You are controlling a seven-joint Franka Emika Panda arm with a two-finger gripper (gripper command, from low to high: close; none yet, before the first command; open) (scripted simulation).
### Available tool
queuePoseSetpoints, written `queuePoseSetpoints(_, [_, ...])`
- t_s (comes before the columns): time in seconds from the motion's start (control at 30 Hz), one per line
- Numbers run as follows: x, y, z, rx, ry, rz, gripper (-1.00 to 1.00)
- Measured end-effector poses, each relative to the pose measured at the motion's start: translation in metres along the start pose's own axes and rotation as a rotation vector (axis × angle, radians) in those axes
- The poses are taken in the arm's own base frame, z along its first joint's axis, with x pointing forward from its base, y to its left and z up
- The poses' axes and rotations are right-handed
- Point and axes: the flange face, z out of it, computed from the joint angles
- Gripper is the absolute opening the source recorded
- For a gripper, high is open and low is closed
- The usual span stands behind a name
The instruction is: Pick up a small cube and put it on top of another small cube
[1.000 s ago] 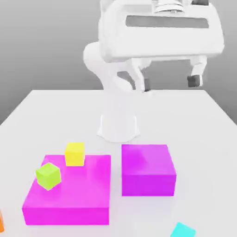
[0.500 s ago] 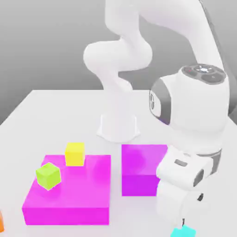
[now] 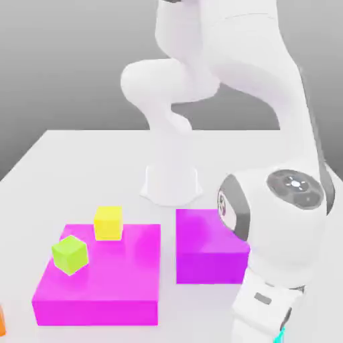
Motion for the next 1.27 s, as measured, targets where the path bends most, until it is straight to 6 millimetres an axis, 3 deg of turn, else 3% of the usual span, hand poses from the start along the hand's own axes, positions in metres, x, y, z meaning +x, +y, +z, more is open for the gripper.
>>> queuePoseSetpoints(0.2, [-0.032, 0.077, -0.058, -0.014, 0.0, 0.12, -1.0])
queuePoseSetpoints(0.4, [-0.09, 0.166, -0.099, -0.019, -0.004, 0.29, -1.0])
queuePoseSetpoints(0.67, [-0.181, 0.218, -0.129, -0.013, -0.007, 0.436, -1.0])
queuePoseSetpoints(0.93, [-0.275, 0.242, -0.135, 0.002, -0.001, 0.592, -1.0])
queuePoseSetpoints(1.17, [-0.285, 0.243, -0.077, 0.003, 0.0, 0.609, -1.0])
queuePoseSetpoints(1.2, [-0.286, 0.243, -0.071, 0.002, 0.0, 0.61, 1.0])
queuePoseSetpoints(1.27, [-0.286, 0.243, -0.071, 0.002, 0.0, 0.61, 1.0])
